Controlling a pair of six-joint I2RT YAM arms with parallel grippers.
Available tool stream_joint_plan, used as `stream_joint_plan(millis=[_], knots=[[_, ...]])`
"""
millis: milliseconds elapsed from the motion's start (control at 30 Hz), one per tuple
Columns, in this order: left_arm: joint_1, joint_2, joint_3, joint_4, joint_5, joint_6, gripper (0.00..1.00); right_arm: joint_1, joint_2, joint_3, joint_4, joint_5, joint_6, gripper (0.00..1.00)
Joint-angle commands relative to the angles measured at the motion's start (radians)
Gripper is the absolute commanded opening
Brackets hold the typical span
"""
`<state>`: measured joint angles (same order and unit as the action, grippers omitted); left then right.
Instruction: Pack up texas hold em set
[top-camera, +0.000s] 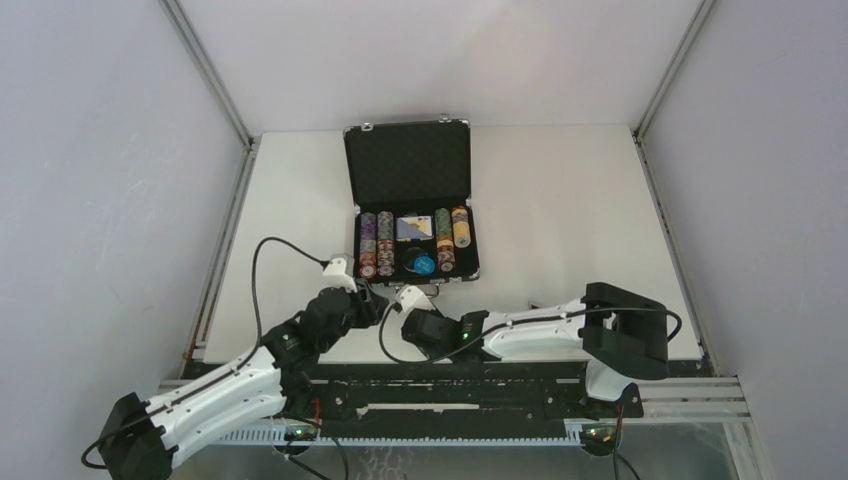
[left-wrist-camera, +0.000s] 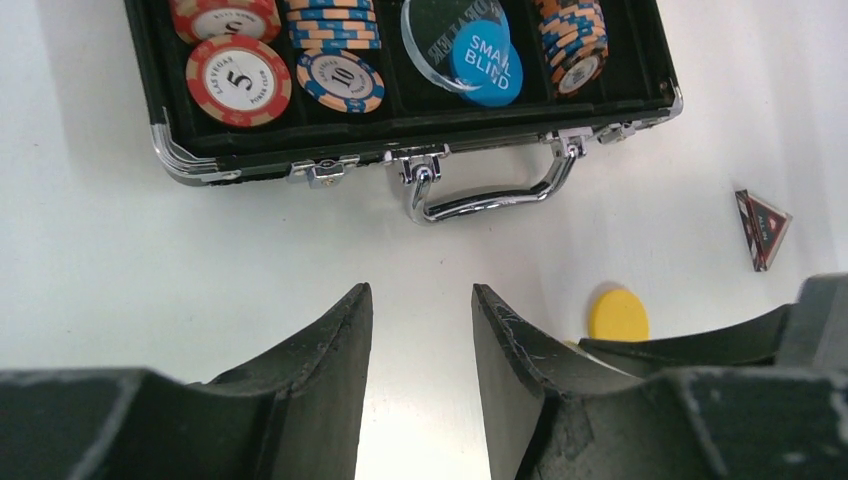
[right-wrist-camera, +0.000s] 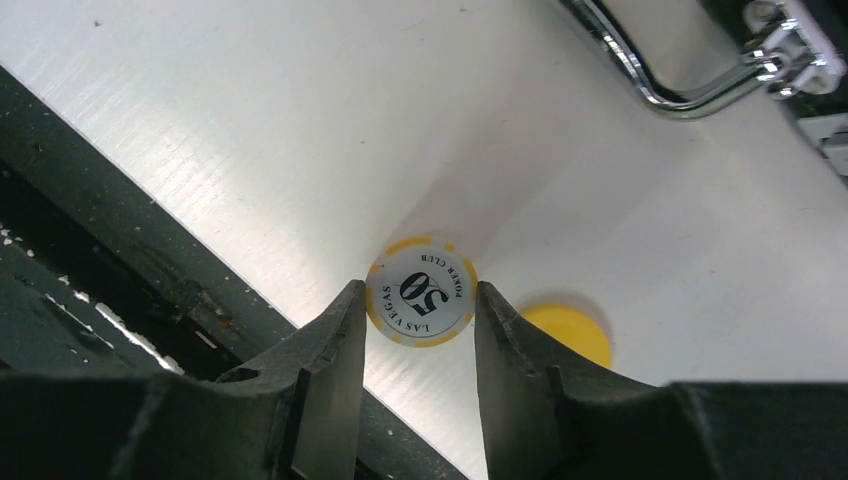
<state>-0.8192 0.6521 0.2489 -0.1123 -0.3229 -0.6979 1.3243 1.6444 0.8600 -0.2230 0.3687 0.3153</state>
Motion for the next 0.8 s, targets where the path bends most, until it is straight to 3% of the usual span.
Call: stream_joint_plan(millis=[0, 333, 467, 767], knots=[[0.051, 0.030, 0.023, 0.074, 0.163, 0.020, 0.46, -0.021, -0.070, 0.028, -0.006, 0.041, -0.033, 0.37], [0.141, 0.124, 0.005, 0.228, 0.504, -0.027, 0.47, -0.036, -0.103, 0.012, -0.007, 0.047, -0.038, 0.37], [0.180, 0.168, 0.000, 0.310, 0.670, -0.032, 0.56, -0.037, -0.128, 0.002, -0.010, 0.048, -0.044, 0.37], [0.208, 0.320, -0.042, 0.543, 0.864, -0.118, 0.58, -0.039, -0.185, -0.024, -0.012, 0.059, -0.048, 0.37]])
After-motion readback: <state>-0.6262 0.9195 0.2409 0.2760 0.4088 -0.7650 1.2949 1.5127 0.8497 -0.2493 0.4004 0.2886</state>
